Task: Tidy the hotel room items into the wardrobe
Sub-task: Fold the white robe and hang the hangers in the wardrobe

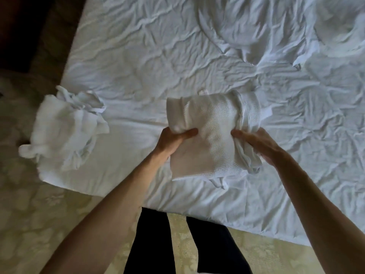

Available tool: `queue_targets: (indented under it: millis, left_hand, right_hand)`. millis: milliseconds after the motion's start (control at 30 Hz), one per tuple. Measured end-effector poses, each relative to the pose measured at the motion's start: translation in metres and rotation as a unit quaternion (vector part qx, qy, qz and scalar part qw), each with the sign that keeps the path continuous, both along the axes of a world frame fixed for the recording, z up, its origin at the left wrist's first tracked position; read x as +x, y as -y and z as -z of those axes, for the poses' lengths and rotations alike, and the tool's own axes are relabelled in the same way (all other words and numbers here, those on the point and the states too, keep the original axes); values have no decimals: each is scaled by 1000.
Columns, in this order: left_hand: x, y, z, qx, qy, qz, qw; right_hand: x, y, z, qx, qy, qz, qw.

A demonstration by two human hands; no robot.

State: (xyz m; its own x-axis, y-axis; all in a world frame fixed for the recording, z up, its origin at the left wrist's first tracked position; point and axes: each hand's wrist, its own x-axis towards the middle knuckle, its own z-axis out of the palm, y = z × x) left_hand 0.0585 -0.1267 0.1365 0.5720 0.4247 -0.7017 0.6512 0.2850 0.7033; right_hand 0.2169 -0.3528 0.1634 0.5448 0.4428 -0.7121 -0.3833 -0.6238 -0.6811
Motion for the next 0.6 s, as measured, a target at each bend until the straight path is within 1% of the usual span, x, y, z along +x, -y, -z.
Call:
queue_targets:
  millis: [167, 300, 467, 600]
  left_hand:
    - [-85, -90, -64, 16, 29, -103, 994]
    - [-164, -165, -104, 37, 44, -209, 976]
    - [-255, -242, -126, 49, 56, -333, 940]
    - [-310, -278, -121, 36, 54, -413, 908]
  right_hand:
    - [-36, -132, -59, 14, 30, -117, 993]
    - [-85, -253, -103, -2, 54, -197, 979]
    - [-146, -398, -130, 8, 73, -317, 945]
    - [-192, -488, -132, 11, 45, -406, 913]
